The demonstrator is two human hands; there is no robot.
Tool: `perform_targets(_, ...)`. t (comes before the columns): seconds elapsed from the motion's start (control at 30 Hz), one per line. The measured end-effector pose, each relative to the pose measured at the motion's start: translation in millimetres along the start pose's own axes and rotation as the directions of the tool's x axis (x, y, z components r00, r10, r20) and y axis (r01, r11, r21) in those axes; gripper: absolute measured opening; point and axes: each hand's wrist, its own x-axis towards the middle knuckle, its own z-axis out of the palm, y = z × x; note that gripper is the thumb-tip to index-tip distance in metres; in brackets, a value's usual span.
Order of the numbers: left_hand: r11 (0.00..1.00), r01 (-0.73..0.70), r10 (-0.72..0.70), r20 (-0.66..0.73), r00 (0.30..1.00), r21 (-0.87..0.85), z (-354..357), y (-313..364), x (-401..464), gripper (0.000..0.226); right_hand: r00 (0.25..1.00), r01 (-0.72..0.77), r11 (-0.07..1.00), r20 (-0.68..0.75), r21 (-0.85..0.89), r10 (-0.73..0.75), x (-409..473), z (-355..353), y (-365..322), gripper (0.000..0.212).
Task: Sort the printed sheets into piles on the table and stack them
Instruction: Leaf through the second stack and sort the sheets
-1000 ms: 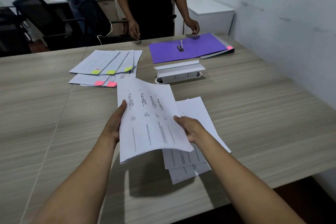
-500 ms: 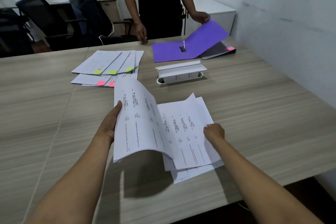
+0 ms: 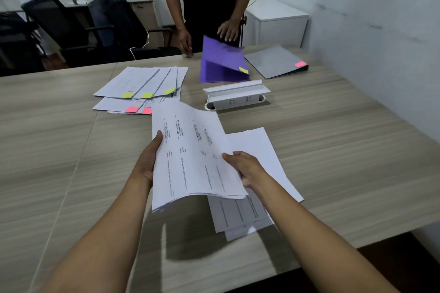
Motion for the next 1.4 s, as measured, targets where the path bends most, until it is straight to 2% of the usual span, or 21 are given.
perform_targets(0.1, 1.000, -0.003, 0.003, 0.009, 1.000, 0.005, -0.5, -1.0, 0.0, 0.043, 1.000, 0.007, 1.000, -0.015, 0.013, -0.007, 3.2, -8.1, -1.3, 0.017)
perform_targets(0.2, 1.000, -0.001, 0.002, -0.018, 1.000, 0.024, 1.5, -1.4, 1.2, 0.043, 0.999, -0.006, 1.000, -0.037, -0.015, 0.006, 9.0, -17.9, 0.9, 0.031)
perform_targets(0.3, 1.000, 0.021, -0.021, -0.021, 1.000, 0.015, 2.1, -1.6, 2.2, 0.044, 0.980, 0.023, 0.981, -0.190, -0.194, -0.060, 16.0, -34.3, 8.6, 0.033)
perform_targets(0.4, 1.000, 0.031, -0.031, -0.017, 0.999, 0.002, -0.4, -0.4, 1.6, 0.041, 0.932, -0.011, 0.913, -0.334, -0.407, -0.138, 16.2, -54.9, 15.0, 0.029)
perform_targets(0.53, 1.000, 0.021, -0.021, -0.015, 1.000, 0.007, -6.5, 3.1, 0.3, 0.041, 0.879, -0.094, 0.847, -0.443, -0.524, -0.176, 18.9, -76.9, 18.4, 0.031)
perform_targets(0.57, 1.000, 0.016, -0.016, -0.015, 1.000, 0.007, -7.7, 3.7, 0.2, 0.041, 0.878, -0.137, 0.816, -0.451, -0.562, -0.163, 17.8, -77.5, 18.3, 0.035)
perform_targets(0.63, 1.000, 0.012, -0.012, -0.008, 1.000, -0.001, -8.2, 4.5, -0.3, 0.040, 0.854, -0.258, 0.661, -0.487, -0.705, -0.186, 13.6, -71.3, 17.7, 0.043)
perform_targets(0.67, 1.000, 0.012, -0.012, 0.000, 1.000, -0.004, -7.5, 4.8, -0.6, 0.040, 0.830, -0.281, 0.587, -0.500, -0.759, -0.248, 11.3, -64.6, 16.4, 0.047)
perform_targets(0.7, 1.000, 0.013, -0.013, 0.011, 1.000, -0.007, -6.6, 4.5, -0.5, 0.040, 0.813, -0.239, 0.560, -0.479, -0.793, -0.332, 8.2, -55.6, 14.4, 0.049)
perform_targets(0.73, 1.000, 0.014, -0.014, 0.021, 1.000, -0.006, -4.7, 4.1, -0.5, 0.040, 0.817, -0.152, 0.568, -0.426, -0.809, -0.388, 6.9, -45.5, 11.5, 0.045)
perform_targets(0.77, 1.000, 0.017, -0.016, 0.026, 1.000, -0.002, -2.9, 3.5, -0.3, 0.041, 0.855, -0.036, 0.625, -0.348, -0.780, -0.385, 6.7, -34.6, 9.0, 0.036)
perform_targets(0.8, 1.000, 0.020, -0.020, 0.028, 0.999, 0.005, -0.7, 2.7, 0.2, 0.042, 0.918, 0.051, 0.726, -0.254, -0.686, -0.305, 6.0, -23.4, 6.1, 0.029)
perform_targets(0.83, 1.000, 0.023, -0.024, 0.031, 0.999, 0.011, 1.3, 1.8, 0.6, 0.044, 0.975, 0.062, 0.838, -0.149, -0.542, -0.168, 3.7, -11.9, 1.6, 0.031)
perform_targets(0.9, 1.000, 0.023, -0.024, 0.040, 0.999, 0.016, 4.6, 0.9, 0.5, 0.045, 0.995, -0.078, 0.962, 0.037, -0.261, 0.091, -1.8, 4.3, -4.9, 0.039)
perform_targets(0.97, 1.000, 0.014, -0.014, 0.044, 0.999, 0.013, 6.5, 1.4, -0.1, 0.047, 0.988, -0.104, 0.989, 0.106, -0.106, 0.115, 1.4, 10.5, -3.8, 0.046)
perform_targets(1.07, 1.000, 0.014, -0.014, 0.054, 0.998, 0.004, 5.1, 1.9, -1.3, 0.049, 0.998, -0.029, 0.999, 0.057, -0.019, 0.030, 4.5, 8.6, 0.5, 0.046)
perform_targets(1.23, 1.000, 0.003, -0.003, 0.052, 0.999, 0.018, 4.0, 0.7, -2.6, 0.046, 1.000, -0.021, 1.000, 0.011, 0.015, 0.021, 7.7, -6.6, 2.7, 0.038)
perform_targets(1.3, 1.000, 0.009, -0.009, 0.041, 0.999, 0.007, 3.4, -0.4, -2.1, 0.043, 0.999, 0.001, 0.999, -0.033, -0.045, -0.003, 8.5, -14.4, 3.5, 0.036)
perform_targets(1.4, 0.999, 0.029, -0.030, 0.024, 0.999, 0.019, 1.8, 0.2, -1.3, 0.044, 0.974, 0.026, 0.965, -0.212, -0.261, -0.083, 13.6, -33.6, 8.2, 0.030)
